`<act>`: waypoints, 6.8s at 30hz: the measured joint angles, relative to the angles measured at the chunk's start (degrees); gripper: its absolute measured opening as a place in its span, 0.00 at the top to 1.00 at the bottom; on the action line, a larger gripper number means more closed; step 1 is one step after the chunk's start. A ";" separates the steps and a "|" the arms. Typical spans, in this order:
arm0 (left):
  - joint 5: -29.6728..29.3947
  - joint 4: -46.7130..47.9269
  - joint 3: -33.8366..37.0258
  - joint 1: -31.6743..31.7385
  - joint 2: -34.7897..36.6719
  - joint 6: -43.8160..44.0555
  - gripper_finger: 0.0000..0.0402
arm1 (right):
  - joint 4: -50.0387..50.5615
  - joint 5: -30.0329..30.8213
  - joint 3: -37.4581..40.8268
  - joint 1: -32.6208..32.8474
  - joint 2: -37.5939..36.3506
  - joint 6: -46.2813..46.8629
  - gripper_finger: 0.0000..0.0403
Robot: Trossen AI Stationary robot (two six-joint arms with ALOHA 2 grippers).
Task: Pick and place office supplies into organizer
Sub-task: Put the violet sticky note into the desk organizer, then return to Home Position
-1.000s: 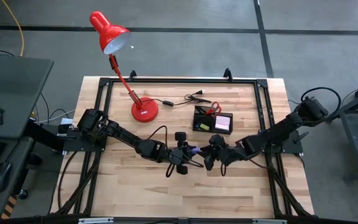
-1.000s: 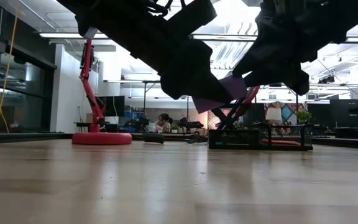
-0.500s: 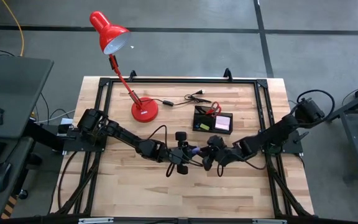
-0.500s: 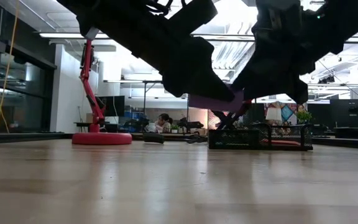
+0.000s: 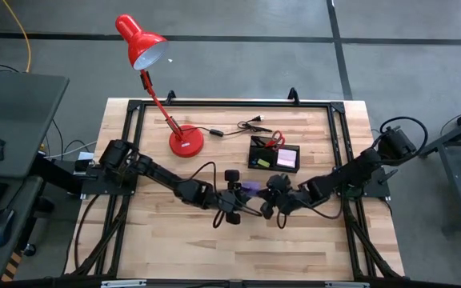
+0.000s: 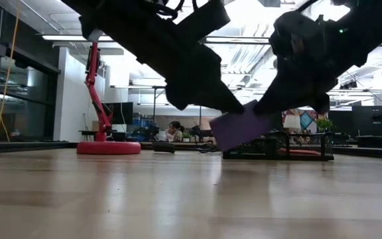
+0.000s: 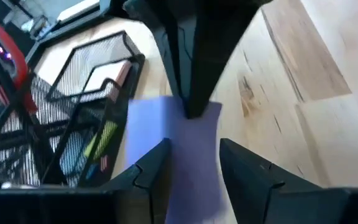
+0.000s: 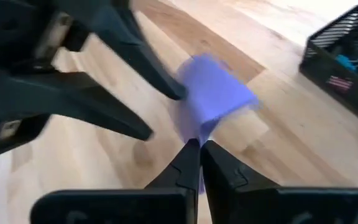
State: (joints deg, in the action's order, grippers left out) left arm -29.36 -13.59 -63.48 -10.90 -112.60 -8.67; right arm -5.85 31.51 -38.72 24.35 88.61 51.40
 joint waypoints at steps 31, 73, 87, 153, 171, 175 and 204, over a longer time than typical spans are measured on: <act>22.20 -15.70 20.67 -8.83 15.37 13.57 0.70 | 41.61 12.21 0.02 8.59 -26.33 16.04 1.00; 37.58 -46.76 34.42 -9.00 18.80 17.99 0.70 | 50.32 -16.69 0.22 -28.33 -37.19 -3.30 1.00; 37.86 -46.73 34.42 -8.98 18.78 17.99 0.70 | 32.52 -31.73 12.18 -41.67 -37.24 -9.79 1.00; 20.61 -47.64 63.15 8.70 42.12 18.01 0.70 | -33.77 -39.09 38.12 -9.79 -45.38 -46.97 0.34; 19.95 -3.78 63.01 10.53 85.95 16.93 0.70 | -9.05 -49.17 38.14 -19.13 -70.98 -46.31 0.34; 18.17 5.60 62.99 10.53 94.76 17.85 0.70 | -2.66 -49.15 38.14 -19.79 -76.37 -46.45 0.34; 19.71 11.17 62.93 10.51 103.34 16.48 0.70 | 3.24 -47.02 38.03 -21.74 -86.35 -28.98 0.34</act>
State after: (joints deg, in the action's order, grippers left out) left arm -9.65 -2.42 -0.56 -0.38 -9.26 7.82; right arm -2.61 -15.51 -0.69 2.61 2.26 22.42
